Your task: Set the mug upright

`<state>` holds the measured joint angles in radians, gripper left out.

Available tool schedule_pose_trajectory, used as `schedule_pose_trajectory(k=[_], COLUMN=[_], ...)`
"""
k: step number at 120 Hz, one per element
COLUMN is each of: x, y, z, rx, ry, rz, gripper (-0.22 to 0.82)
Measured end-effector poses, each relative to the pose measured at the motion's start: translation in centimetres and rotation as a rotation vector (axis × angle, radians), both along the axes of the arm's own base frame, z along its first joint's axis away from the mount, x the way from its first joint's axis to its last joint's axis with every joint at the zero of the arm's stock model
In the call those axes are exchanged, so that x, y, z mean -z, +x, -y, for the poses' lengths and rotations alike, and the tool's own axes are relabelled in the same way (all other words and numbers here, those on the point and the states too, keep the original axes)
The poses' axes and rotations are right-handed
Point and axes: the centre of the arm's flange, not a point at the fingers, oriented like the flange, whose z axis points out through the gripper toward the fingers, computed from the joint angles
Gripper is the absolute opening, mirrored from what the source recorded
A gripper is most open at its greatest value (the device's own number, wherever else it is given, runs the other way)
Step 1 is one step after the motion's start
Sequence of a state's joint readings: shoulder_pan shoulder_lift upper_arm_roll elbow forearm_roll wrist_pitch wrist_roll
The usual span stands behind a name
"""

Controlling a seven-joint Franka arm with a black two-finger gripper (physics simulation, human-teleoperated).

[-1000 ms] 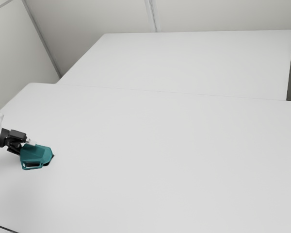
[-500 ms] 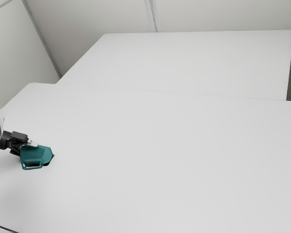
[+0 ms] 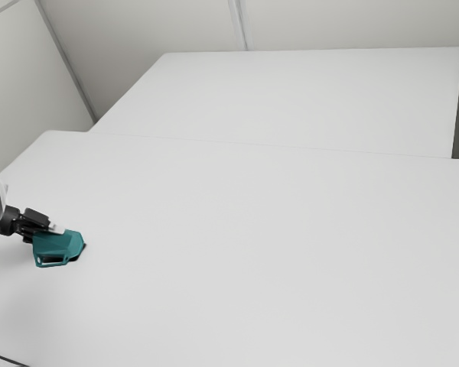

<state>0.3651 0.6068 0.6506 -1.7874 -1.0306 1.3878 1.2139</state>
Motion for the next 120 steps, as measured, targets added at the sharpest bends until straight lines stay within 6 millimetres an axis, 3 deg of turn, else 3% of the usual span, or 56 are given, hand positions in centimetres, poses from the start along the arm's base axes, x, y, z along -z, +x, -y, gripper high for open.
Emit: schedule_pose_trajectory(k=[29,38,72,97,120], x=[0.4,0.4,0.2,-1.3,-4.3], y=[-0.2,-0.3,0.4,1.8,4.3], z=[0.1,0.1,0.5,1.4,3.2], rx=[-0.013,-0.016,-0.02,-0.007,0.031], ry=[-0.006,-0.006,-0.013,-0.009,0.001], rz=[0.002,0.003,0.025,0.068,0.138], gripper=[0.02,-0.07,-0.15,-0.16,-0.18])
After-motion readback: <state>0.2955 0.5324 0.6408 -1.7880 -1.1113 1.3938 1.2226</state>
